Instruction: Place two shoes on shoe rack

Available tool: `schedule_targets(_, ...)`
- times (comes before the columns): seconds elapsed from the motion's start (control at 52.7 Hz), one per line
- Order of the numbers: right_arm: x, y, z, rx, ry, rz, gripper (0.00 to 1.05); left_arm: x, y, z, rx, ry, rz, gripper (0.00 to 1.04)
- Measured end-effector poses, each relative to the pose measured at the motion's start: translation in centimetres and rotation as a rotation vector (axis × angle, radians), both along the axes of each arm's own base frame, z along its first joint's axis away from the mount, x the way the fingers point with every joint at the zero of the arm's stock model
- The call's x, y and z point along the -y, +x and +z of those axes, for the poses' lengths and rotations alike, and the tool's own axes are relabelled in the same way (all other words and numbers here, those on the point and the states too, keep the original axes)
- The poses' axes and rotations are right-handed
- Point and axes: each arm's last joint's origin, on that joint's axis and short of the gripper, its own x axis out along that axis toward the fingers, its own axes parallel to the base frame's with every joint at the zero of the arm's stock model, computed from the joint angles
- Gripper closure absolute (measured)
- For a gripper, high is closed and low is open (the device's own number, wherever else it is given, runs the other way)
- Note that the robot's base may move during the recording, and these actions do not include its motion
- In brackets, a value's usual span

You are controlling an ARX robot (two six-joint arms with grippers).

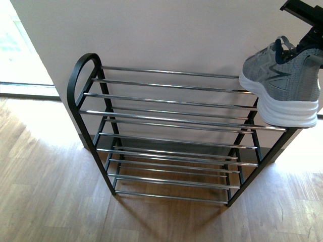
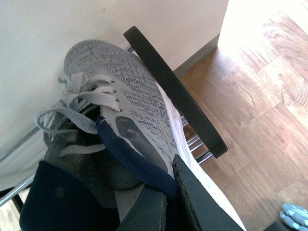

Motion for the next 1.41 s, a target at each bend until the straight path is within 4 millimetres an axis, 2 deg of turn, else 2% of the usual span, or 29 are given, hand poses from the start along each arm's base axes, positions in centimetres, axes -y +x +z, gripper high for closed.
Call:
schedule_targets(0.133,0.5,-0.1,0.0,-0.015,-0.004,-0.014,1.03,0.0,0.0,0.0,0.000,0.000,0.000,1.03)
schedule_targets(0.437,0.1,0.1,-0.4,-0.013,-0.005,-0.016,1.03,0.0,0.0,0.0,0.000,0.000,0.000,1.03)
schedule_targets(0.76,-1.5,0.9,-3.0,-0.042,-0.024,0.013,1.03,0.0,0.0,0.0,0.000,0.000,0.000,1.03)
schedule_targets(1.063,-1.8,1.1,-3.6,-0.050,-0.024,0.031,1.03,0.0,0.0,0.0,0.000,0.000,0.000,1.03)
schedule_targets(1.405,-1.9,1.6,-4.7,-0.120,-0.061,0.138,1.03,0.0,0.0,0.0,0.000,0.000,0.000,1.03)
